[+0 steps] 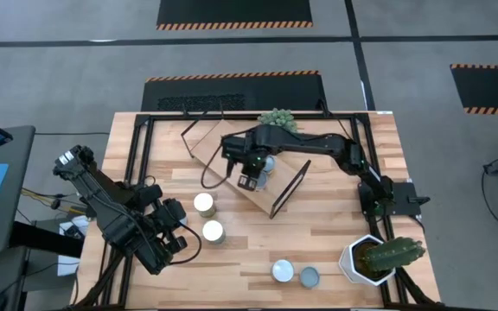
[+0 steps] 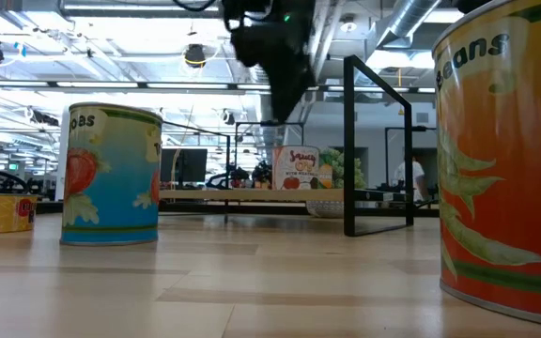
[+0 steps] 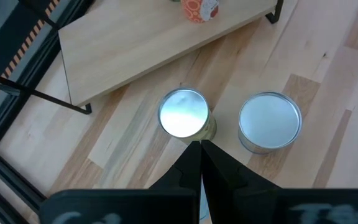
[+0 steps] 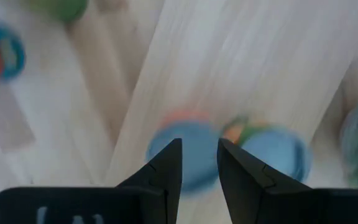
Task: Pick and place cans onto a shelf
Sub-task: Put the canned tomato sauce on the shelf
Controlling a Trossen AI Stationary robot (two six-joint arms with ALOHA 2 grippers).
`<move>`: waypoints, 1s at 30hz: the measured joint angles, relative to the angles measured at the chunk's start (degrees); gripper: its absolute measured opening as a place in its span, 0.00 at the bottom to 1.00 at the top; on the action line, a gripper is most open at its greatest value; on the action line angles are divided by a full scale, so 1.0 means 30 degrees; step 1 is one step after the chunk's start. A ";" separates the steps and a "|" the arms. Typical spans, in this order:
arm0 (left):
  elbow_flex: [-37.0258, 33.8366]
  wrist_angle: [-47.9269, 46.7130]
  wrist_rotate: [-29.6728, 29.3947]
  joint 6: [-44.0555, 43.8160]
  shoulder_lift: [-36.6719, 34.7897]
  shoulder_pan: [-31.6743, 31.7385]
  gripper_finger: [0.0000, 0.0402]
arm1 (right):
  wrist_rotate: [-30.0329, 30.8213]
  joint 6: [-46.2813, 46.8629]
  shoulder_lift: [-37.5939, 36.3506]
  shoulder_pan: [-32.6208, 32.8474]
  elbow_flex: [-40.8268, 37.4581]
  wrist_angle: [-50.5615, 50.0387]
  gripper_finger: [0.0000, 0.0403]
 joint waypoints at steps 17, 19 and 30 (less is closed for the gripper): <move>0.0000 0.0006 0.0000 -0.0007 0.0000 -0.0005 0.00 | -0.0373 0.0284 0.0058 0.1859 -0.2001 -0.2802 0.31; 0.0000 0.0000 0.0000 -0.0007 0.0000 0.0002 0.00 | 0.0062 0.0296 0.0058 0.1899 -0.2538 -0.2816 0.31; 0.0000 0.0000 -0.0007 0.0003 0.0000 -0.0003 0.00 | 0.0861 0.0523 0.0073 0.1426 -0.4019 -0.1999 0.31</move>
